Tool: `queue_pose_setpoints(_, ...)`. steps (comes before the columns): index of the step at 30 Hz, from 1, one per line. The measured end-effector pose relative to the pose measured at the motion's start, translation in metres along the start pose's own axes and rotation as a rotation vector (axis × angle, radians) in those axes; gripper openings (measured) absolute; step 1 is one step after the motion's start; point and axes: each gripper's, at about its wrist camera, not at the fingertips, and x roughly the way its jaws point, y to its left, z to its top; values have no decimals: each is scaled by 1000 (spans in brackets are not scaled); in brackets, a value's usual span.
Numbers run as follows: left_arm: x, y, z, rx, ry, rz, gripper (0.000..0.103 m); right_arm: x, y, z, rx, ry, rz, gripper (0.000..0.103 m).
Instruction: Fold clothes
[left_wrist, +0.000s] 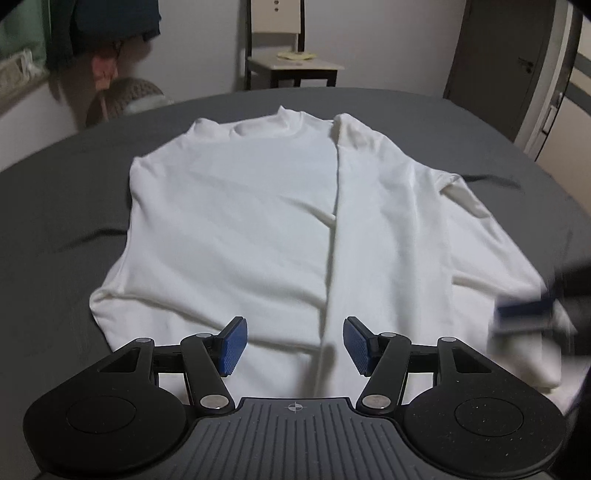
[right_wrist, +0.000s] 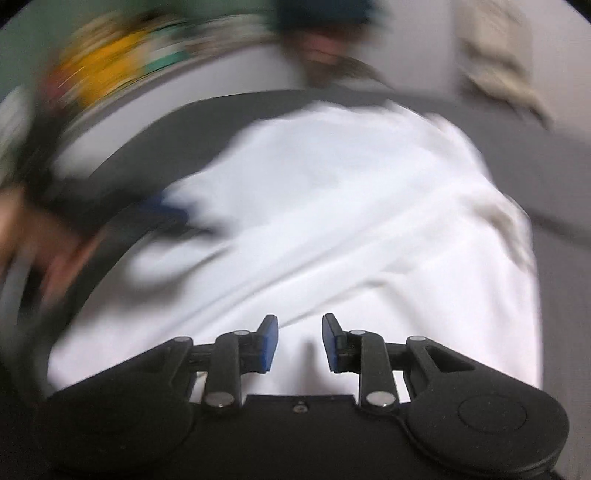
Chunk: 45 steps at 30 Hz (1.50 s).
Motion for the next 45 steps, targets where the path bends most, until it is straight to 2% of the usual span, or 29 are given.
queue_pose_setpoints(3, 5, -4, 3, 18, -29, 14, 58, 15, -54, 24, 212, 16, 14, 26)
queue_pose_setpoints(8, 8, -10, 13, 14, -75, 2, 56, 39, -91, 32, 411, 5, 78, 26)
queue_pose_setpoints(11, 18, -13, 16, 8, -63, -17, 53, 53, -106, 34, 505, 9, 110, 25)
queue_pose_setpoints(12, 23, -14, 17, 3, -53, -26, 45, 59, -108, 33, 528, 15, 122, 21)
queue_pose_setpoints(15, 35, -17, 19, -15, -30, -61, 37, 66, -118, 27, 599, 6, 172, 16)
queue_pose_setpoints(16, 38, -19, 20, -20, -27, -71, 35, 70, -122, 27, 612, 1, 178, 15)
queue_pose_setpoints(18, 44, -22, 22, -23, -11, -79, 22, 72, -123, 26, 633, -12, 187, 13)
queue_pose_setpoints(19, 47, -22, 23, -29, -2, -72, 19, 71, -124, 26, 641, -20, 191, 12)
queue_pose_setpoints(21, 50, -22, 22, -47, 3, -79, 0, 71, -125, 24, 644, -28, 192, 6)
queue_pose_setpoints(24, 47, -21, 21, -49, -9, -82, 0, 69, -123, 24, 642, -49, 186, 4)
queue_pose_setpoints(28, 43, -20, 22, -46, -28, -31, 0, 56, -115, 26, 597, -81, 121, 4)
queue_pose_setpoints(31, 49, -17, 20, -55, 6, -37, 0, 61, -115, 22, 593, -54, 92, 4)
queue_pose_setpoints(32, 51, -16, 19, -60, 18, -43, 0, 64, -117, 20, 607, -42, 94, 5)
queue_pose_setpoints(34, 50, -17, 20, -65, 20, -56, 0, 63, -122, 20, 641, -45, 106, 15)
queue_pose_setpoints(36, 47, -19, 24, -57, 9, -34, 0, 54, -128, 22, 668, -102, 102, 50)
queue_pose_setpoints(37, 44, -20, 25, -52, 2, -21, 0, 47, -133, 25, 677, -158, 82, 56)
queue_pose_setpoints(38, 40, -22, 26, -46, -16, -5, 0, 41, -139, 28, 684, -205, 64, 59)
queue_pose_setpoints(40, 29, -27, 30, -33, -81, -4, 0, 42, -155, 39, 708, -244, 62, 59)
queue_pose_setpoints(43, 16, -37, 33, -7, -170, -112, 1, 54, -180, 49, 773, -257, 128, 59)
queue_pose_setpoints(44, 16, -43, 33, 13, -175, -165, 1, 60, -186, 51, 791, -258, 147, 59)
queue_pose_setpoints(45, 20, -48, 30, 33, -154, -182, 1, 67, -190, 53, 811, -254, 158, 59)
